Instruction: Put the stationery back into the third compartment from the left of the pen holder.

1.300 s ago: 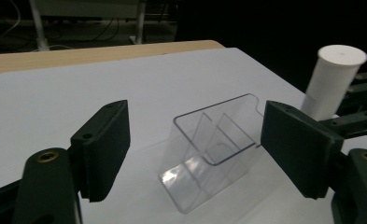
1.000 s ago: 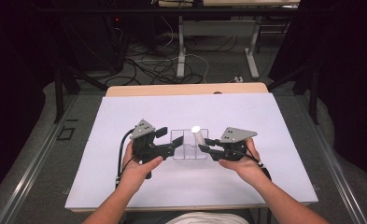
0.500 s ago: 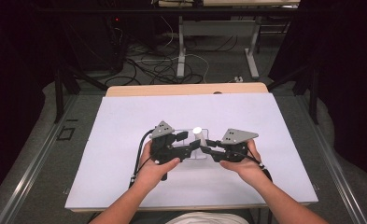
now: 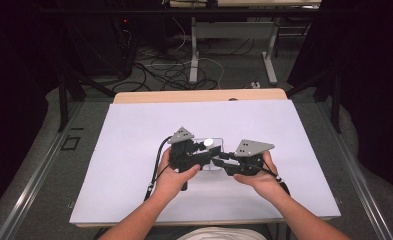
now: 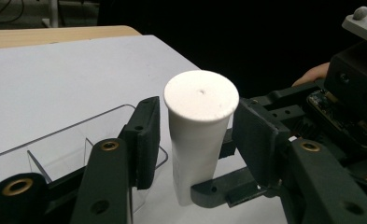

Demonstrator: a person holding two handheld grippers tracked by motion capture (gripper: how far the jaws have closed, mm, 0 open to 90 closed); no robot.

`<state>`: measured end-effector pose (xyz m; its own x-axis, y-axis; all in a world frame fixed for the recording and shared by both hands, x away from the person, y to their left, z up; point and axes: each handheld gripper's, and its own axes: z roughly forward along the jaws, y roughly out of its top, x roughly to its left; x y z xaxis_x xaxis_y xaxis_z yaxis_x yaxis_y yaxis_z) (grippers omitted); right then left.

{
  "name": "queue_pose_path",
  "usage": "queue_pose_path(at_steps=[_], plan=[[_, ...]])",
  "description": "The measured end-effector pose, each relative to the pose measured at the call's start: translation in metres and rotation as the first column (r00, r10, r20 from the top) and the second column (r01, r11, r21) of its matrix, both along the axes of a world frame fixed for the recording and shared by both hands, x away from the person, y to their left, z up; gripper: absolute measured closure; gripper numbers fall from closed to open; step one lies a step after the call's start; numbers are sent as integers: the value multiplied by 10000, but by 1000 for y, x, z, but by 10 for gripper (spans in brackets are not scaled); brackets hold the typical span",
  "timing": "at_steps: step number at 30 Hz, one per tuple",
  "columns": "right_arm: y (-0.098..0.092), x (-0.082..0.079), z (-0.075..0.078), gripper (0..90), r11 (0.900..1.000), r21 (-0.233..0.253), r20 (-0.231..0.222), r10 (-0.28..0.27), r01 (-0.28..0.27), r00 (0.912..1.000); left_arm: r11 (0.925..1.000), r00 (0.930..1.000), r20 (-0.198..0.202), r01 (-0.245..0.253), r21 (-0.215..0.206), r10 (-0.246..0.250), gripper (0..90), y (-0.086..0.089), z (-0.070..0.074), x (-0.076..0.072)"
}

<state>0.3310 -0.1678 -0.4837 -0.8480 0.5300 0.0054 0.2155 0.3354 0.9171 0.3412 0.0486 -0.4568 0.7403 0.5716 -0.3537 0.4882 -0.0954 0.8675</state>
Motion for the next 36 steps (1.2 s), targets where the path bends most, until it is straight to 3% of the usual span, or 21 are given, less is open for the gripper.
queue_pose_path(at_steps=[9, 22, 26, 36], plan=[[0, 0, 0, 712, 10000, 35, -22, 45, -45, 10000, 9999, 9998, -202, -94, -50, 93, 661, -1, 1, 2], [-1, 1, -1, 703, 9999, 81, -230, 111, -109, 9997, 9999, 9992, -392, -111, 76, 114, 667, -2, 3, 5], [0, 3, -1, 595, 9997, 173, -151, 155, -152, 9998, 9997, 9993, -322, -176, 163, 181, 667, -4, 5, 7], [-8, 8, -3, 479, 9998, 101, -113, -189, 190, 9998, 9990, 9991, -159, -387, 243, 391, 667, -8, 8, 14]])
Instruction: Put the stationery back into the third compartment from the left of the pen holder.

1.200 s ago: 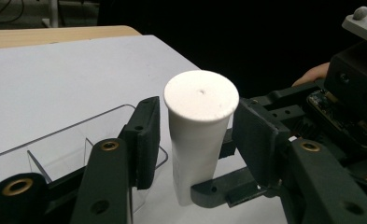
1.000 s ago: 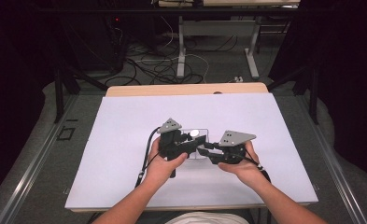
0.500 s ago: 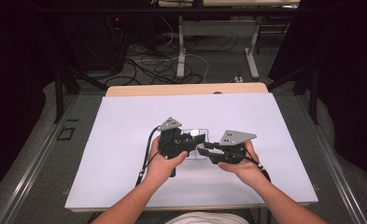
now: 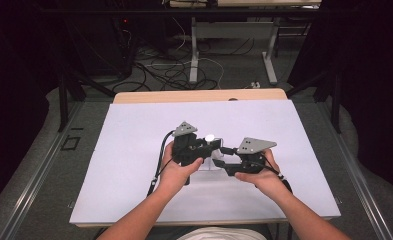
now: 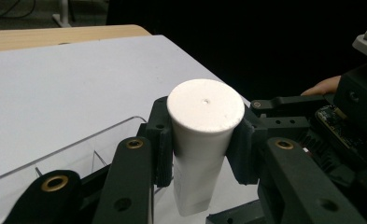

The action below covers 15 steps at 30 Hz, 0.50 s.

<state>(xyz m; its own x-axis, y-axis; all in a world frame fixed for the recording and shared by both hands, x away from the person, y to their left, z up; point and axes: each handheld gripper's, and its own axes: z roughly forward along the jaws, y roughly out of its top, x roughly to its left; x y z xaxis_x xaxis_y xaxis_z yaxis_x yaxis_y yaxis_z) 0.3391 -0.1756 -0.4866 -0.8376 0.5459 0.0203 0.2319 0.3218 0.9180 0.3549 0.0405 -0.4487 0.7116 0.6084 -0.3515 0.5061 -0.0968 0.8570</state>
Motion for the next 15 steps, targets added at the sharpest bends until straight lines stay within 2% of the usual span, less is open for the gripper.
queue_pose_path(at_steps=[8, 12, 15], plan=[[-13, 10, -1, 387, 9979, 64, 93, -648, 648, 9979, 9996, 9994, 242, -244, 124, 241, 667, -4, 2, 5], [-21, 16, -2, 316, 9943, -96, 95, -1064, 1065, 9943, 9993, 9992, 258, -309, 206, 303, 667, -5, 3, 9], [-27, 20, -4, 287, 9913, -88, 53, -1310, 1311, 9914, 9987, 9981, 486, -396, 326, 380, 667, -5, 4, 10]])
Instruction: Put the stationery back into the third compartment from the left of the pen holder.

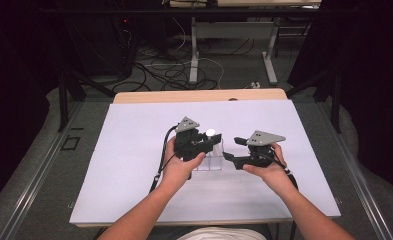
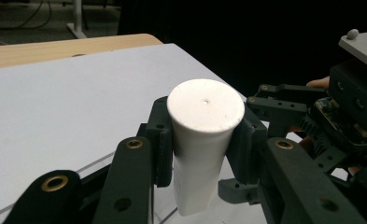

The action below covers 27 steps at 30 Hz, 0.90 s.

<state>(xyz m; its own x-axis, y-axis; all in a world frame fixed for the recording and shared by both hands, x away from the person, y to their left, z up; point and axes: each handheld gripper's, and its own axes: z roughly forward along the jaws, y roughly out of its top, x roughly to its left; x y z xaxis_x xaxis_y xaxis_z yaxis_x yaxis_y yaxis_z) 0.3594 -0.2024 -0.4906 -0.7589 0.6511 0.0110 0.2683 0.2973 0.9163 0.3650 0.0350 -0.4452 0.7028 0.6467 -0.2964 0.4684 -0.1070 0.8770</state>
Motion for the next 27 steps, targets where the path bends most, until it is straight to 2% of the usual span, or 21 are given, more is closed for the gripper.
queue_pose_path(at_steps=[2, 7, 10, 16, 19, 23, 27], plan=[[-4, 2, -1, 257, 9999, 23, -45, -103, 103, 9999, 9999, 10000, 0, -96, -56, 96, 667, -2, 0, 0], [-12, 8, -5, 194, 9990, 98, -230, -425, 428, 9988, 9993, 9995, 252, -204, 316, 196, 668, -3, 1, 4], [-18, 12, -8, 158, 9981, -218, -279, -582, 576, 9979, 9987, 9991, 305, -309, 408, 296, 668, -5, 0, 5], [-28, 17, -14, 152, 9949, -588, -369, -843, 820, 9958, 9968, 9981, 481, -426, 682, 394, 667, -7, -2, 7], [-32, 20, -19, 148, 9922, -628, -250, -1097, 1079, 9937, 9958, 9977, 521, -468, 787, 427, 667, -9, -4, 8], [-36, 23, -24, 116, 9888, -719, -332, -1334, 1308, 9905, 9935, 9969, 651, -508, 1022, 442, 667, -12, -6, 9], [-40, 26, -28, 30, 9855, -731, -450, -1567, 1532, 9866, 9916, 9965, 695, -547, 1170, 467, 667, -14, -8, 10]])
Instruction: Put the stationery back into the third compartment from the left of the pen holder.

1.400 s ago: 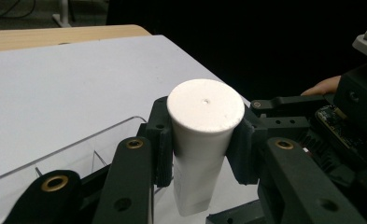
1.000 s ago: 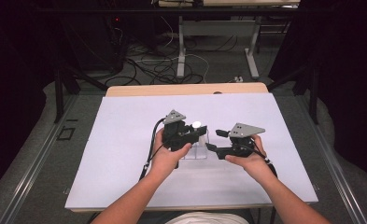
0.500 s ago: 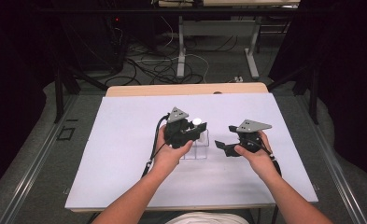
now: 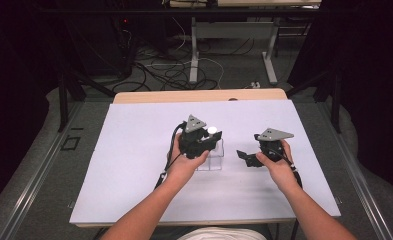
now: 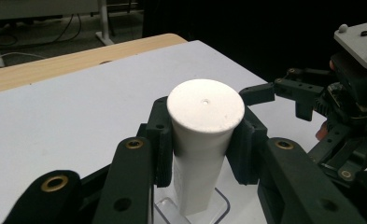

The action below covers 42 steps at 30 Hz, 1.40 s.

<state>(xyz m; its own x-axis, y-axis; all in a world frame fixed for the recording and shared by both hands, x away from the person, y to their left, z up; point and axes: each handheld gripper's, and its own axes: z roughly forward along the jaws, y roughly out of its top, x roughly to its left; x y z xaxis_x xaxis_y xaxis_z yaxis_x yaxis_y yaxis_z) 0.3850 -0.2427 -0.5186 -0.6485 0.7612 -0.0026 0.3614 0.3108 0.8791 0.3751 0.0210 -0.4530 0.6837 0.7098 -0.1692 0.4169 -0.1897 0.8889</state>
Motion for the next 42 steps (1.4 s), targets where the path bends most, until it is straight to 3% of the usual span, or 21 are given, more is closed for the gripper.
queue_pose_path(at_steps=[12, 28, 35, 42], plan=[[-6, 4, -8, 0, 9992, -190, -460, -354, 345, 9983, 9991, 9998, -185, -49, 429, 57, 667, -8, -13, 3], [-5, 4, -11, 0, 9989, -172, -512, -437, 428, 9977, 9952, 9994, -353, -7, 981, 42, 665, -12, -24, 2], [-5, 4, -12, 0, 9991, -171, -519, -389, 381, 9979, 9960, 9995, -307, 34, 889, -6, 646, -10, -24, 1], [-5, 4, -12, 0, 9994, -167, -539, -314, 306, 9981, 9994, 10000, 56, -2, 347, 0, 550, -2, -14, -4]])
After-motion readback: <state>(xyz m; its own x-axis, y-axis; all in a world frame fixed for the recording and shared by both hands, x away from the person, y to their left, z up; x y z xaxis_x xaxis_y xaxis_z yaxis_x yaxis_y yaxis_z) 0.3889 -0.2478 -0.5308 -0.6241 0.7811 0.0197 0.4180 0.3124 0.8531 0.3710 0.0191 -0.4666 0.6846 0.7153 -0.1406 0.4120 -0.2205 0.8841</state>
